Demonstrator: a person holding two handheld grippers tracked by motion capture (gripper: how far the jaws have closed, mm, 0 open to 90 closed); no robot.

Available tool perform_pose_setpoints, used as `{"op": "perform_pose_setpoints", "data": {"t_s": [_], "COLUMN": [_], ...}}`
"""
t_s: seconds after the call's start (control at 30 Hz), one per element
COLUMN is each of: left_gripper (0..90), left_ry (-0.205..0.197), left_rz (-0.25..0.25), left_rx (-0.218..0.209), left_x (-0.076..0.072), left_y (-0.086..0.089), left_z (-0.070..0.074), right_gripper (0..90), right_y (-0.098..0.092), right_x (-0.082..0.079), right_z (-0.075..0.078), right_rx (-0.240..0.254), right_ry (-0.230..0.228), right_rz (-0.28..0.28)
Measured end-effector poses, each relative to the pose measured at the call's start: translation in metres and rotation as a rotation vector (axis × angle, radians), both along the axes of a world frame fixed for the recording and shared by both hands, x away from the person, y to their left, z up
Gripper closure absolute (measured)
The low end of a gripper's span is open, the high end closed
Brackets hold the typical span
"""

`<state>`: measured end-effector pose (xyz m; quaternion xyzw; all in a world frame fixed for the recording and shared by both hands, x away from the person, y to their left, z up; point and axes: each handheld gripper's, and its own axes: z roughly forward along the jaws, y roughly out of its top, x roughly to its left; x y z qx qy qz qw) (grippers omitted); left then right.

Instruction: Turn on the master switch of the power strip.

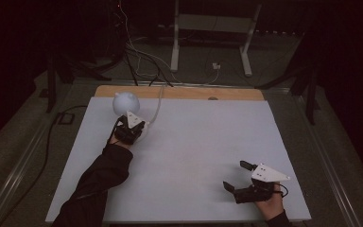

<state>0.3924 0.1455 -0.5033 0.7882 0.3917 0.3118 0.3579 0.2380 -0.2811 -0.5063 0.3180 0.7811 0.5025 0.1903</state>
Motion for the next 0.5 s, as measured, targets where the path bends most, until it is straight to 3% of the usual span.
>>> {"op": "perform_pose_setpoints", "data": {"t_s": [0.23,0.5], "left_gripper": [90.0,90.0], "left_ry": [-0.048,-0.054], "left_rz": [0.001,0.005], "left_rx": [0.180,0.252], "left_x": [-0.001,0.001], "left_y": [-0.011,-0.017], "left_z": [-0.010,-0.015], "right_gripper": [0.0,0.0], "right_y": [0.000,0.000], "right_x": [0.000,0.000], "right_z": [0.000,0.000], "right_rx": [-0.001,-0.001], "right_ry": [0.001,0.002], "right_rz": [0.002,0.002]}}
